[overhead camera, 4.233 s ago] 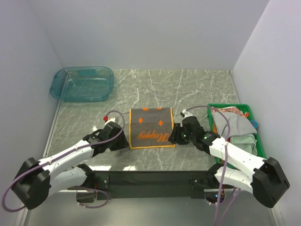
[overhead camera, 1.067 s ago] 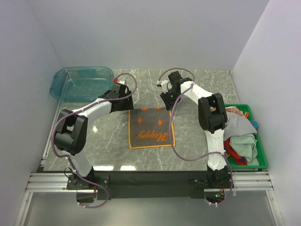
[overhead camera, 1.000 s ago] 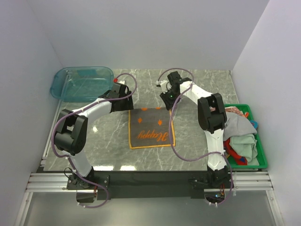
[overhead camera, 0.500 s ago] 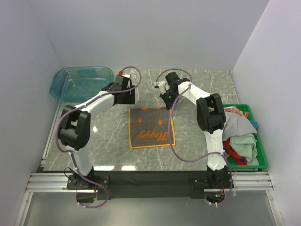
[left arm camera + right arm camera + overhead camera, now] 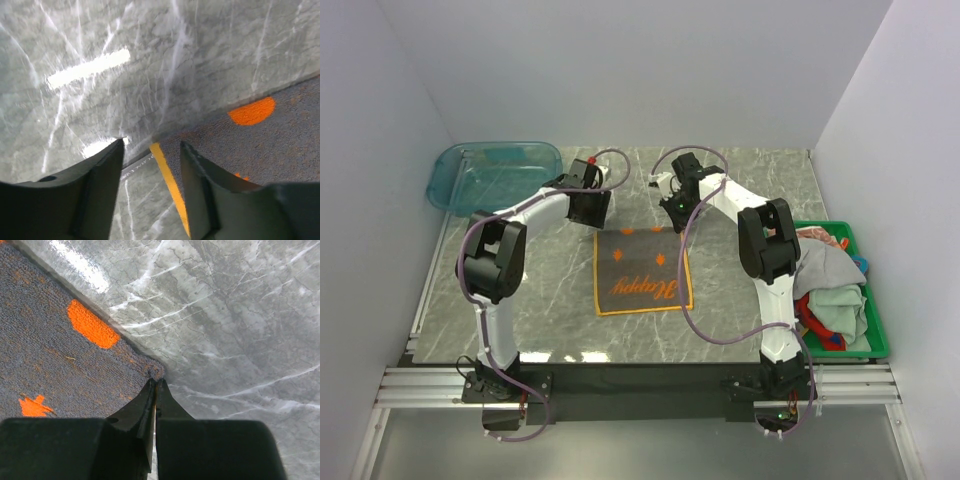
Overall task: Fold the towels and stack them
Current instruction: Fold the towel
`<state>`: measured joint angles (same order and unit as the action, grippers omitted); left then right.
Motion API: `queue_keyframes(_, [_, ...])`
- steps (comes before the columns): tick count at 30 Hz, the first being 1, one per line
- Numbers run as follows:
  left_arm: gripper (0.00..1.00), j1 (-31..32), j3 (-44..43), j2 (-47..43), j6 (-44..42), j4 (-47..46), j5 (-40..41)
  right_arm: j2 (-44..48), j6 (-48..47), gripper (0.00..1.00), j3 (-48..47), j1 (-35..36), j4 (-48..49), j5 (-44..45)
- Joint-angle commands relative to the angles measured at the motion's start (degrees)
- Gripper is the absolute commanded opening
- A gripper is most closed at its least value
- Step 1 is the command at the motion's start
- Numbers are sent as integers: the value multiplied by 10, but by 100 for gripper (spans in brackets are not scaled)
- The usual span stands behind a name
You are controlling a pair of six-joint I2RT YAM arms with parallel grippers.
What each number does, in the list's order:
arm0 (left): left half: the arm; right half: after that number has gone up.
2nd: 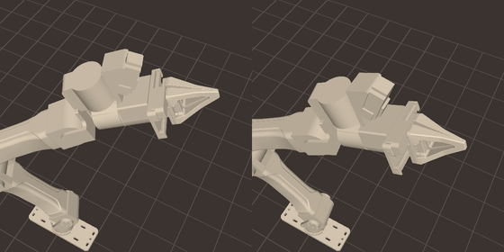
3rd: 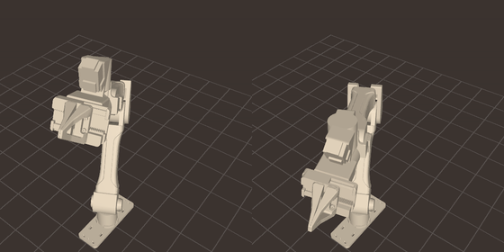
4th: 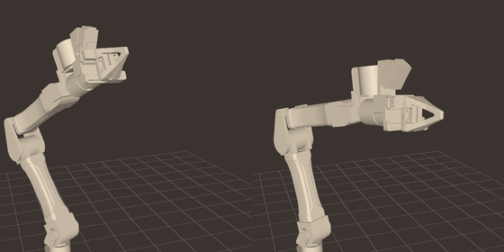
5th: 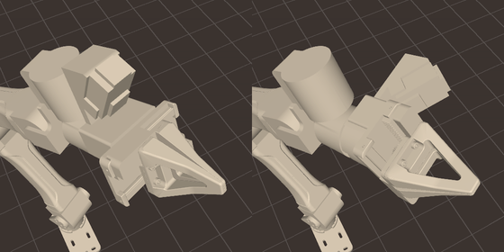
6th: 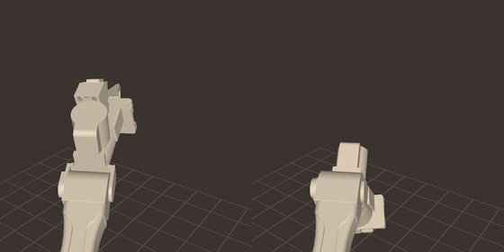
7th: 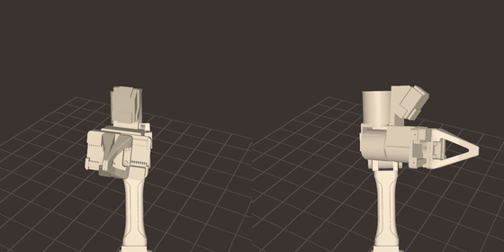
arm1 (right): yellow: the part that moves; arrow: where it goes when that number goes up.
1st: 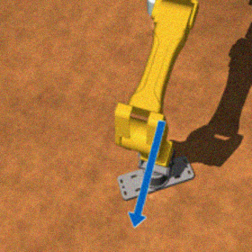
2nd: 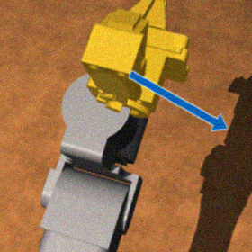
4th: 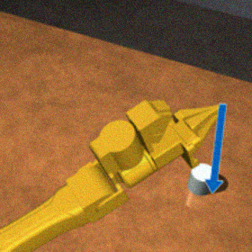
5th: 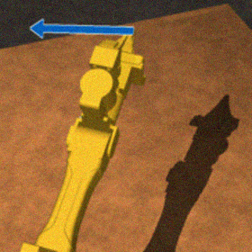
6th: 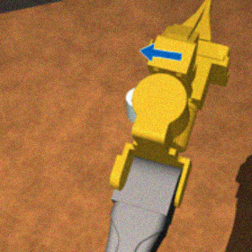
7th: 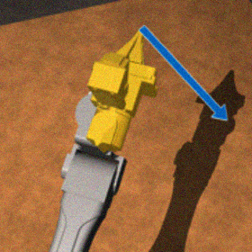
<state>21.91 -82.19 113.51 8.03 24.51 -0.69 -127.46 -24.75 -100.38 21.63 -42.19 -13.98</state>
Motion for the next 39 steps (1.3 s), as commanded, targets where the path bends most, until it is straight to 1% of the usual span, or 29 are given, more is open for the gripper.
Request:
queue_keyframes(1, [53, -2, -33, 16, -36, 12, -23, -8, -1, 0, 18, 4, 0, 23])
queue_keyframes(9, [44, -2, -46, 46, -47, 32, -20, -7, 1, 0, 19, 3, 4, 32])
queue_keyframes(16, [45, -2, -46, 65, -50, 43, -30, -4, 7, 0, 22, 4, 9, 36])
queue_keyframes(19, [44, -2, -46, 73, -44, 54, -19, -2, 8, 0, 24, 3, 11, 42])
queue_keyframes(21, [42, -2, -45, 75, -38, 58, -7, -1, 8, 0, 26, 3, 14, 47])
queue_keyframes(22, [39, -1, -41, 79, -37, 59, -7, -1, 10, 0, 26, 3, 16, 49])
queue_keyframes(25, [34, 5, -32, 82, -27, 60, -3, 0, 13, 0, 26, 3, 19, 55])
queue_keyframes(31, [31, 10, -21, 97, -5, 65, -1, 8, 15, 0, 31, 3, 27, 55])
queue_keyframes(33, [32, 11, -20, 98, -2, 70, -2, 11, 16, 0, 31, 3, 27, 57])
queue_keyframes(34, [37, 12, -19, 95, -1, 73, -2, 11, 16, 0, 31, 3, 28, 60])
queue_keyframes(36, [42, 12, -19, 87, 1, 72, -5, 10, 18, 0, 27, 3, 26, 60])
queue_keyframes(37, [47, 11, -21, 74, 2, 70, -5, 9, 18, 0, 25, 3, 26, 61])
queue_keyframes(39, [50, 9, -34, 60, 8, 69, -7, 10, 23, 0, 23, 3, 27, 62])
